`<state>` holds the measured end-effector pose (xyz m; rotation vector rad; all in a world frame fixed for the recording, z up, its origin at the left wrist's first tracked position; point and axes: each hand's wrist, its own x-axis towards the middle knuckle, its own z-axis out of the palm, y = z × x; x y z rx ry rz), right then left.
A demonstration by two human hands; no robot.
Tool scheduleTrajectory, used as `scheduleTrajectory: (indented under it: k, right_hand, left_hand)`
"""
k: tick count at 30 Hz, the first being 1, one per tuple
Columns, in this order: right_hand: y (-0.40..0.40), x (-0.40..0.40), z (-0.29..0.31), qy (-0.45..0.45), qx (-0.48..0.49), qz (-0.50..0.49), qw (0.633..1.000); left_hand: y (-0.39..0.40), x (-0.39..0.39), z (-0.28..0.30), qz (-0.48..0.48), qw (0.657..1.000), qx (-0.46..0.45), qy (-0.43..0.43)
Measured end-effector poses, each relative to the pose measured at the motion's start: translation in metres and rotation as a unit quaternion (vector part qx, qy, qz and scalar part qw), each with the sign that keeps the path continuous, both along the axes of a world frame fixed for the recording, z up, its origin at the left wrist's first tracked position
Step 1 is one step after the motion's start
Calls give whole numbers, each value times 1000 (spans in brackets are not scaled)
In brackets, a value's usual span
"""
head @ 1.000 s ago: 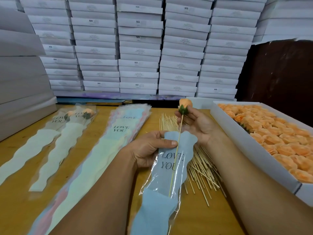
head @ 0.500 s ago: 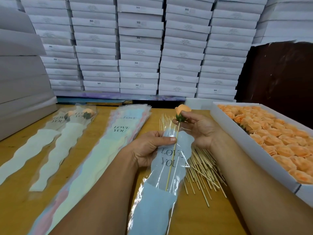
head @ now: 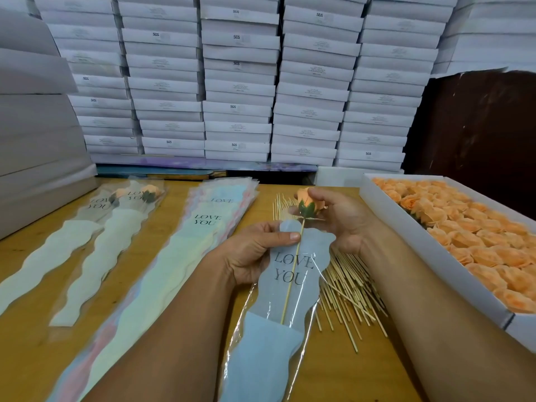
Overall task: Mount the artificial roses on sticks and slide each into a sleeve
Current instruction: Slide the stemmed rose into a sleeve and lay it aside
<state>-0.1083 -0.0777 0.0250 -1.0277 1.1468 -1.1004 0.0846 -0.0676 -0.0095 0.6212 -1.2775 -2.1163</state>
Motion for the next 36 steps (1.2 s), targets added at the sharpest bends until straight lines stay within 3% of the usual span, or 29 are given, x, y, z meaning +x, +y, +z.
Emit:
scheduleTrajectory:
  k: [12,19,29,36]
  right_hand:
    - [6,2,4,79,-97,-23,992]
    - [1,3,-2,128,-101,-49,985]
    - [-3,3,-6,137,-117,-88,980]
    - [-4,3,-5,163,-87,-90,979]
  left_hand:
    - [-4,0,-3,22,1000,-10,-3]
    - [-5,-3,-6,40,999,3,35]
    - [-3,-11,12,114,982,148,39]
    - [-5,-15,19,138,976,168,11]
